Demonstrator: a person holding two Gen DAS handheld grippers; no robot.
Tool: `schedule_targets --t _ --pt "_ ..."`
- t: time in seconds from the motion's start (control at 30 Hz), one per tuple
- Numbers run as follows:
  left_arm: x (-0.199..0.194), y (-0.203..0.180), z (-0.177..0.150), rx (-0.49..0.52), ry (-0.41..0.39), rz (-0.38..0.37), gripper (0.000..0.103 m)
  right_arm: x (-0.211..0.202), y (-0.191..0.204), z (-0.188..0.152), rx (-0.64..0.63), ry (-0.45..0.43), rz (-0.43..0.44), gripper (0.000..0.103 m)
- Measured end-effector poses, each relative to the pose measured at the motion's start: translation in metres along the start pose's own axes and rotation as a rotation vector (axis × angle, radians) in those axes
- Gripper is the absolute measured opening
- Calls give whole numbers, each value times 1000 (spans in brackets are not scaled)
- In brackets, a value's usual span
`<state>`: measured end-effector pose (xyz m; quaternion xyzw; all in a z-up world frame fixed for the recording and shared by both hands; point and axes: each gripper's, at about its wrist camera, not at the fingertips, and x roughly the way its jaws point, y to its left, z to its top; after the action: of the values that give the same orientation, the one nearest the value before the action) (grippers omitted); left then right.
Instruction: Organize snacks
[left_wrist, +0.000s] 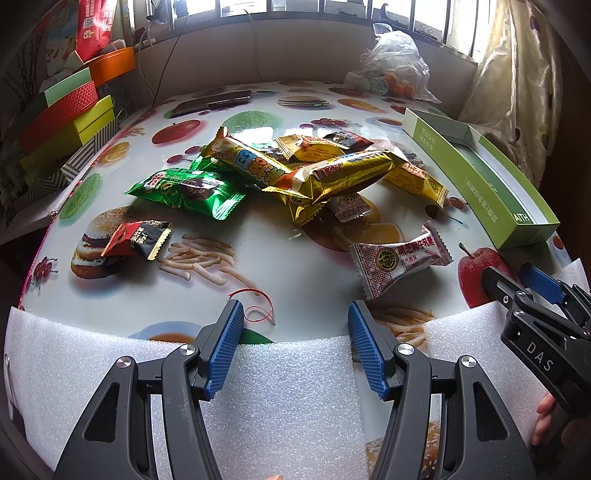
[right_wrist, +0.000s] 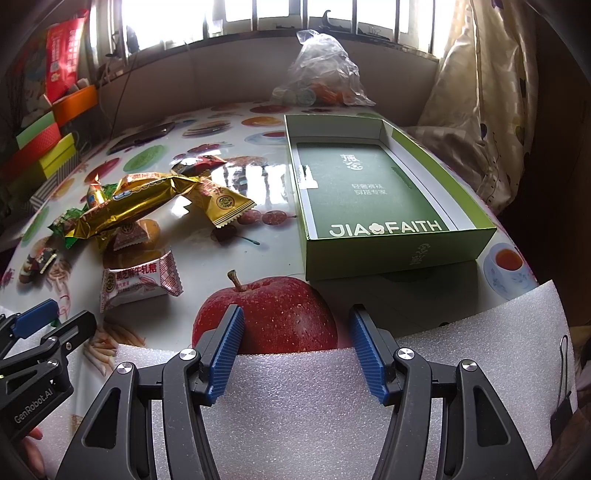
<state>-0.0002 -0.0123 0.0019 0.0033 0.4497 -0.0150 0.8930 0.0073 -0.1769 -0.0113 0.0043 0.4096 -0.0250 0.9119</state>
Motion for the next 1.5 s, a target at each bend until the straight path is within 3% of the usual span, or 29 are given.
schedule_targets --t 1.5 --pt "-3 6 4 8 17 -20 60 0 0 -1 -10 3 12 59"
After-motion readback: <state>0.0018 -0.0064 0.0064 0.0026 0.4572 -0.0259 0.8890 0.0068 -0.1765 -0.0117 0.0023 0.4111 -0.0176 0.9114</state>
